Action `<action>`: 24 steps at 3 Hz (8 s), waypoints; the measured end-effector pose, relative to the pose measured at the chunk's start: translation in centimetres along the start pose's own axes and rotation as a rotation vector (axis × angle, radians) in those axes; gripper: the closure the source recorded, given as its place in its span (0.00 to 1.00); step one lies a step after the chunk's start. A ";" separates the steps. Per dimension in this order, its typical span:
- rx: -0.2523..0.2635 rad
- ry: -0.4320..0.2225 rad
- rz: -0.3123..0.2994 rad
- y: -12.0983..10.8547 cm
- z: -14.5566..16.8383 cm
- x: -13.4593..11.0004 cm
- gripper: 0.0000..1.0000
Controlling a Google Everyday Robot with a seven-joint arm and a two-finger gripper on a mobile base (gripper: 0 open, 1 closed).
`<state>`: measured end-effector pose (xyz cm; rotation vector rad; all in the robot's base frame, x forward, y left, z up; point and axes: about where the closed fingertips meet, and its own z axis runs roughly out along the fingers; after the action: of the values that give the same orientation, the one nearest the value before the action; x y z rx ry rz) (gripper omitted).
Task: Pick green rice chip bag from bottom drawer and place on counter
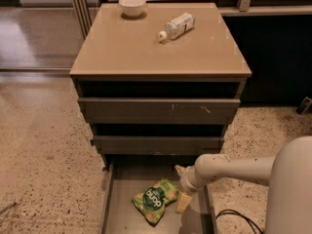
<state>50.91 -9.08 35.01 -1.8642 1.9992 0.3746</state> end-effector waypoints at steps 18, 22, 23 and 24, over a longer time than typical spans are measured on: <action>-0.262 -0.079 -0.068 1.2 24.1 2.7 0.65; -0.251 -0.170 -0.054 -0.1 20.5 1.1 1.00; -0.219 -0.245 -0.060 -1.5 14.4 -0.3 1.00; -0.180 -0.289 -0.078 -3.2 7.5 -2.3 1.00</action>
Offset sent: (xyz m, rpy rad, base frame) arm 0.0176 0.0509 -0.1383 0.0740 0.0777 0.0574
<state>54.93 -3.96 29.53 -1.8622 1.7438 0.7770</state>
